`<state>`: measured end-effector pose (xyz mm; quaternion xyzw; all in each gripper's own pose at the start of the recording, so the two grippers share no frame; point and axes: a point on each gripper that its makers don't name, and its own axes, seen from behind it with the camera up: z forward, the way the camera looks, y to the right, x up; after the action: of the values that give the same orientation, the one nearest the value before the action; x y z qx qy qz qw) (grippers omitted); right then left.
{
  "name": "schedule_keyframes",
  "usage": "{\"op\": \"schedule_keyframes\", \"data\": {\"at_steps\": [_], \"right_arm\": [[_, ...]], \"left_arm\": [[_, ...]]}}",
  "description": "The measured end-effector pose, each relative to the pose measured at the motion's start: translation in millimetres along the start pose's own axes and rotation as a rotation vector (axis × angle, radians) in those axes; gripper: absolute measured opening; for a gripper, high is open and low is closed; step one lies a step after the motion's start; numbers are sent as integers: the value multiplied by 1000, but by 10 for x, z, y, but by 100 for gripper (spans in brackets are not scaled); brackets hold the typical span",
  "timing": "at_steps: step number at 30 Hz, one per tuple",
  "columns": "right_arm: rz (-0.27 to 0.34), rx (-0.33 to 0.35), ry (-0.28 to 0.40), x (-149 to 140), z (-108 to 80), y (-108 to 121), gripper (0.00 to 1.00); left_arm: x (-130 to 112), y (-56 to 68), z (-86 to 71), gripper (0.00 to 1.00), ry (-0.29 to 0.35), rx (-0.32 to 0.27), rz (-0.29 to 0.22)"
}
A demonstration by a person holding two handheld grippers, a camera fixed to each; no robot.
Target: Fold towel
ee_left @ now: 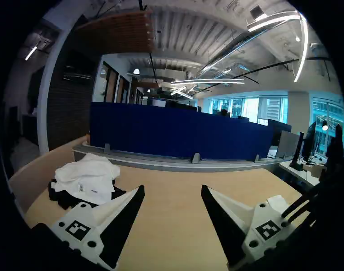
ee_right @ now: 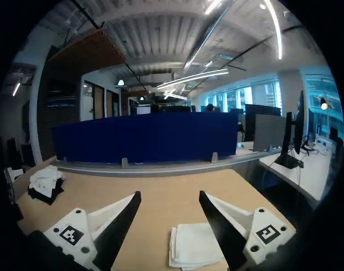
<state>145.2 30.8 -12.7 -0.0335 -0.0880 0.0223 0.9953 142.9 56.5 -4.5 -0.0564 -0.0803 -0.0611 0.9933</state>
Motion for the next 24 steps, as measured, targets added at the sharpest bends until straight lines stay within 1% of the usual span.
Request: {"op": "schedule_keyframes", "data": {"at_steps": [2, 8, 11, 14, 17, 20, 24], "right_arm": [[-4, -4, 11, 35, 11, -21, 100], [-24, 28, 7, 86, 4, -177, 100], [-37, 41, 5, 116, -15, -225, 100], [-49, 53, -4, 113, -31, -247, 100], [-60, 58, -17, 94, -43, -244, 100], [-67, 57, -26, 79, -57, -226, 100], [-79, 58, -33, 78, -55, -221, 100]], "left_arm": [[31, -33, 1, 93, 21, 16, 12], [79, -105, -6, 93, 66, 38, 28], [63, -119, -2, 93, 87, 47, 36], [37, -151, 9, 93, 102, 61, 69], [13, -177, 2, 93, 127, 80, 122], [-37, -175, -11, 93, 150, 90, 160], [-146, -184, -21, 93, 169, 99, 188]]}}
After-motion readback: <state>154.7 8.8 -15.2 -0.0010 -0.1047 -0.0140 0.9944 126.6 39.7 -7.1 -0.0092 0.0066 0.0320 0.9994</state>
